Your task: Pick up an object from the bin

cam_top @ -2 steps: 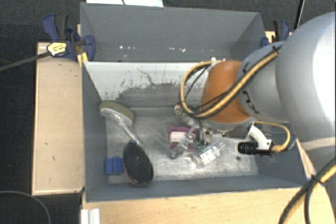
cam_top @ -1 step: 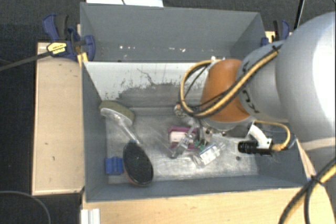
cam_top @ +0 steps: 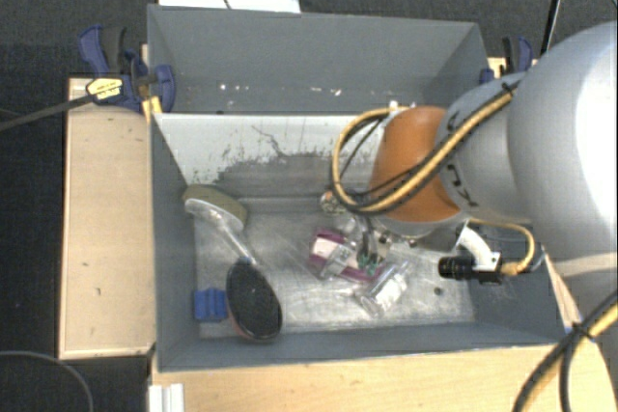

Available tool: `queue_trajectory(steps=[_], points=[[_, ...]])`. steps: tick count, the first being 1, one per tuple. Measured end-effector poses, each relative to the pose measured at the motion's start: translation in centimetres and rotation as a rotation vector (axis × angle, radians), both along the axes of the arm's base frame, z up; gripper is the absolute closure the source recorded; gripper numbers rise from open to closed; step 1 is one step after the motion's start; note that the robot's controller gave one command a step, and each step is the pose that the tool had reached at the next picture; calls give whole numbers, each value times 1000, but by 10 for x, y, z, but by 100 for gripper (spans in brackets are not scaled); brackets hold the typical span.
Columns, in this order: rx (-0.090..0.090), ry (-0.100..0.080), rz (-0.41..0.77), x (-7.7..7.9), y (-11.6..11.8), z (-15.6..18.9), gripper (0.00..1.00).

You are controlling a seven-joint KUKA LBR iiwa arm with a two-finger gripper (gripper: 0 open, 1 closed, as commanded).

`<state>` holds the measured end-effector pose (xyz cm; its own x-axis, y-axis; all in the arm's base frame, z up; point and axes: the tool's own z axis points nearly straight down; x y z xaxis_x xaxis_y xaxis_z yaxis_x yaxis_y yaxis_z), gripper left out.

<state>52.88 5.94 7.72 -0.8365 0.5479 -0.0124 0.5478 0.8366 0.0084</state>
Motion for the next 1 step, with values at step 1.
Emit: queue_trajectory(steps=[1], points=[[1,13,2,0,0,14,100]])
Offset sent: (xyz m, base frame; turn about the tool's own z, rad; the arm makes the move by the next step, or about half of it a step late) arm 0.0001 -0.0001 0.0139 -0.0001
